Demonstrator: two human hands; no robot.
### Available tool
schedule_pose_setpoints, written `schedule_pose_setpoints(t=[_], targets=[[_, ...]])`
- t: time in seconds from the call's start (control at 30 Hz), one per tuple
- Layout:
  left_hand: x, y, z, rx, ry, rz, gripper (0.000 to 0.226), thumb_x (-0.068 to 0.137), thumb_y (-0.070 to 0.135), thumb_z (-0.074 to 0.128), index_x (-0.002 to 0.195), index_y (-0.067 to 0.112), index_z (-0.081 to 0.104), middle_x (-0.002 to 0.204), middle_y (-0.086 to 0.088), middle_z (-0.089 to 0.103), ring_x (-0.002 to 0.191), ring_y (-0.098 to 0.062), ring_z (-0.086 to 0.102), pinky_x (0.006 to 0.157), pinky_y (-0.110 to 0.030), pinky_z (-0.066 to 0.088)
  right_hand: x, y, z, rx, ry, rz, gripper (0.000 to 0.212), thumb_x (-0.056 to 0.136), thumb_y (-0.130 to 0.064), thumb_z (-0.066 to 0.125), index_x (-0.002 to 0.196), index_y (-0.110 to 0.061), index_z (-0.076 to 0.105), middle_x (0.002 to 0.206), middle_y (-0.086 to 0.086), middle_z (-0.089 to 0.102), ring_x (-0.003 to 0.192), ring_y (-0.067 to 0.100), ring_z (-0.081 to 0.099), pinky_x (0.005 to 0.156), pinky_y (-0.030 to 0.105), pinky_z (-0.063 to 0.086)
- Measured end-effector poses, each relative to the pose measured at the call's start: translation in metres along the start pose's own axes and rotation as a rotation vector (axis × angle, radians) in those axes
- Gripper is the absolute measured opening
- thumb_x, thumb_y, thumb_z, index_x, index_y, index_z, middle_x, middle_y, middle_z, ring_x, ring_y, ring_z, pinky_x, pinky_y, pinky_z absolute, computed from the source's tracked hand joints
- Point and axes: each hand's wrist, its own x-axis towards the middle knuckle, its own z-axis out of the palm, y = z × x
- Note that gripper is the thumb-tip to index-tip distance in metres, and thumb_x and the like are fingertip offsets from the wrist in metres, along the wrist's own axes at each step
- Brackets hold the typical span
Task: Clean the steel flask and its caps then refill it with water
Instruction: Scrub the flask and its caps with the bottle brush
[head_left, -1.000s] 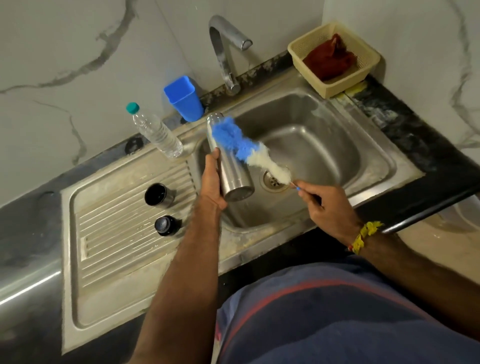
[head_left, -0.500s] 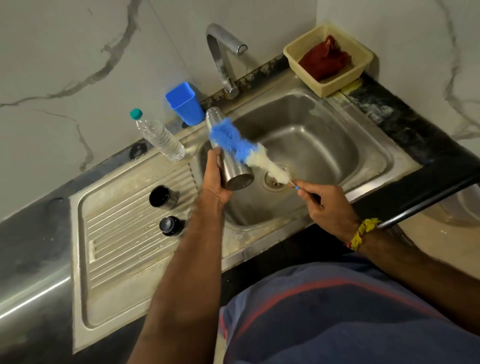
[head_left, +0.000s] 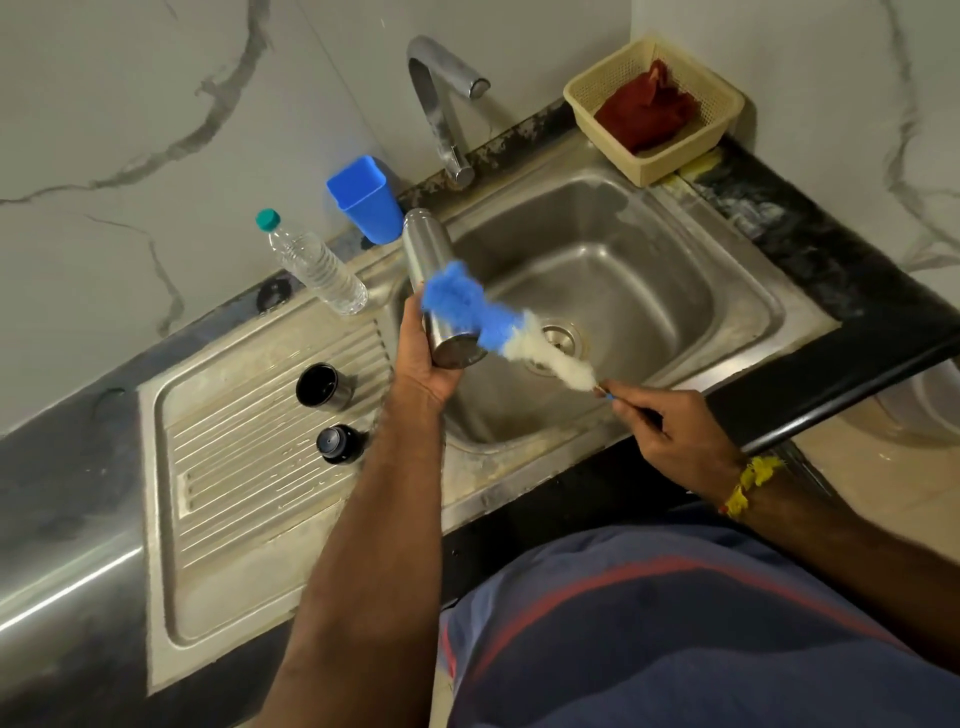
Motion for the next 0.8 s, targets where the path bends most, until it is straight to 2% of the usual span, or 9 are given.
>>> schedule_pose_setpoints(t=[0.07,0.17,0.2,0.3,0.43,0.53,0.63,0.73,0.8], targets=[[0.001,0.000,0.003,0.006,0.010,-0.012,0.040,0.099,0.040,0.058,0.123,0.009,0.064,0.107,-0.012,0.074,0.093,-0.026,0.073,0.086,-0.045,0.060,0.003,0.001,0.002,0.021,0.023,0.016,0.034,0.095,-0.006,0.062,0.129,-0.006,0.062,0.121,0.002,0.070,0.111,0.006,0.066,0.095,0.017,0.051],[0.002,0.004,0.007,0.021,0.050,-0.016,0.033,0.103,0.040,0.052,0.100,0.011,0.068,0.085,-0.005,0.073,0.075,-0.021,0.072,0.067,-0.037,0.062,0.004,0.002,0.001,-0.015,-0.008,-0.022,0.033,0.095,-0.007,0.062,0.128,-0.006,0.063,0.118,0.002,0.071,0.106,0.011,0.069,0.092,0.027,0.056],[0.002,0.006,0.006,0.022,0.059,-0.024,0.032,0.102,0.039,0.053,0.099,0.012,0.069,0.084,-0.005,0.074,0.074,-0.019,0.072,0.067,-0.036,0.062,0.003,0.004,-0.001,-0.026,-0.002,-0.027,0.034,0.095,-0.008,0.062,0.128,-0.006,0.064,0.116,0.003,0.072,0.104,0.014,0.070,0.091,0.030,0.058],[0.001,0.006,0.006,0.000,0.063,-0.040,0.046,0.099,0.043,0.057,0.129,0.009,0.063,0.110,-0.012,0.074,0.095,-0.026,0.073,0.084,-0.044,0.061,0.004,0.008,-0.005,0.001,0.032,0.019,0.034,0.095,-0.006,0.062,0.128,-0.005,0.062,0.120,0.003,0.070,0.110,0.008,0.067,0.096,0.027,0.055],[0.005,0.006,0.010,-0.039,0.061,-0.061,0.049,0.098,0.052,0.047,0.116,0.011,0.068,0.102,-0.010,0.072,0.096,-0.028,0.069,0.091,-0.045,0.056,0.010,0.005,0.000,0.021,-0.010,0.027,0.034,0.095,-0.004,0.061,0.129,-0.003,0.061,0.123,0.001,0.067,0.115,0.003,0.062,0.098,0.016,0.049],[0.004,0.003,0.007,-0.055,0.028,-0.056,0.060,0.093,0.052,0.061,0.135,0.010,0.060,0.121,-0.014,0.068,0.115,-0.030,0.063,0.109,-0.049,0.045,0.016,0.002,0.004,0.043,0.021,0.060,0.033,0.096,-0.005,0.060,0.129,-0.004,0.062,0.122,-0.002,0.067,0.116,0.004,0.062,0.098,0.012,0.046],[-0.001,-0.004,0.008,-0.064,-0.032,-0.025,0.053,0.093,0.047,0.064,0.131,0.010,0.062,0.116,-0.012,0.071,0.104,-0.028,0.069,0.101,-0.048,0.052,0.020,-0.001,0.005,0.033,0.005,0.065,0.033,0.096,-0.005,0.060,0.129,-0.003,0.061,0.120,-0.006,0.065,0.114,0.001,0.061,0.096,0.008,0.045],[-0.007,-0.008,0.010,-0.063,0.014,-0.004,0.057,0.091,0.045,0.068,0.135,0.010,0.059,0.115,-0.013,0.071,0.099,-0.026,0.070,0.088,-0.043,0.057,0.021,0.001,0.002,0.026,0.034,0.070,0.032,0.096,-0.005,0.061,0.128,-0.004,0.063,0.117,-0.009,0.065,0.114,0.003,0.063,0.096,0.008,0.045],[-0.009,-0.014,0.010,-0.085,0.018,-0.012,0.056,0.093,0.045,0.066,0.136,0.010,0.057,0.116,-0.013,0.070,0.100,-0.026,0.069,0.089,-0.042,0.055,0.026,-0.002,0.004,0.030,0.038,0.086,0.032,0.096,-0.006,0.060,0.128,-0.004,0.063,0.119,-0.007,0.065,0.115,0.003,0.062,0.097,0.010,0.045]])
